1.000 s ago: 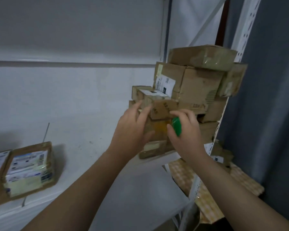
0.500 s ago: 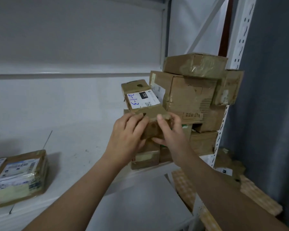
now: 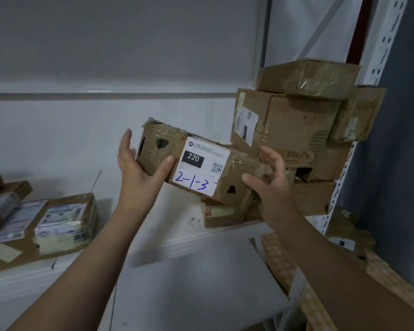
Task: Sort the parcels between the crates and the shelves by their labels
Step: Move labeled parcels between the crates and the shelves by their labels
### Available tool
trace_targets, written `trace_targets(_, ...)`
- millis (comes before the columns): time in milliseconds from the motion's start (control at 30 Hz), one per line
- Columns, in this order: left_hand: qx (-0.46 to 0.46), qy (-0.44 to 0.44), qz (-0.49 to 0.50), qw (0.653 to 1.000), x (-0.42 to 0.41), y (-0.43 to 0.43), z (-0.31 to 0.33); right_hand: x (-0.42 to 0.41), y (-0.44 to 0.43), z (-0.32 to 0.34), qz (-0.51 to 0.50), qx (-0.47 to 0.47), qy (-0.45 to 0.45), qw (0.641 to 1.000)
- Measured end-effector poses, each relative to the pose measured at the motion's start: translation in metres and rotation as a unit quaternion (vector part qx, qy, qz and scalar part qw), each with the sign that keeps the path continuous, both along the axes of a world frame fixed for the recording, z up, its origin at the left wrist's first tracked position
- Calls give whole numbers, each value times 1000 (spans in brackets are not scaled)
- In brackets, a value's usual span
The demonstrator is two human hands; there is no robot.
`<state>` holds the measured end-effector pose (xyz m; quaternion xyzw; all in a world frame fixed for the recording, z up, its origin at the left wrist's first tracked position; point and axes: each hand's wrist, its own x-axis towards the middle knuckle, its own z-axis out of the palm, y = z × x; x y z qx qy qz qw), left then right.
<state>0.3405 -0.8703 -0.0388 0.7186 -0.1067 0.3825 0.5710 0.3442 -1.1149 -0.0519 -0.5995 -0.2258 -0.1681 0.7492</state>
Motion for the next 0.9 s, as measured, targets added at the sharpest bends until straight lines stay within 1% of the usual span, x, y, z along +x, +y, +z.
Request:
trace_targets(33,-20,0,-26,999,-1,1,-2,1,1,-2,-1,25,9,1000)
trace_targets(133,-52,-38,-18,998,-4,-3,-13,-1,5,-4,-1,68,24,997)
trace_targets(233,-116,-48,-30,992,-7,-8,-20,-6,11,-1,-19,58,15,998)
trace_targets(300,-128,-51,-27,990,-10,-9,-23,-11,14,5,-34,54,6,998)
trace_targets(400,-103,-52,-45,992,-22,-5,-28,-16,14,13,-88,41,-6,995)
trace_targets(500,12,-41,-39,998,-35,6,-40,-21,16,17,-148,56,0,987)
trace_targets(533,30,-41,-32,998,-39,10,-44,-24,18,18,-162,61,-2,985)
trace_targets(567,22,-38,-35,998,-42,13,-46,-26,21,19,-172,59,-6,983)
trace_targets(633,-14,-31,-39,999,-47,17,-48,-31,29,19,-170,48,-16,984)
trace_targets(733,-51,-12,5,999,-55,26,-50,-41,45,13,-145,1,-19,989)
trace_targets(767,-64,-3,29,998,-58,32,-51,-45,53,11,-151,-31,-24,988)
trace_targets(833,-97,11,70,993,-66,44,-54,-49,68,3,-196,-97,-44,975)
trace_targets(900,-117,17,85,989,-74,59,-56,-52,86,-5,-230,-124,-56,964)
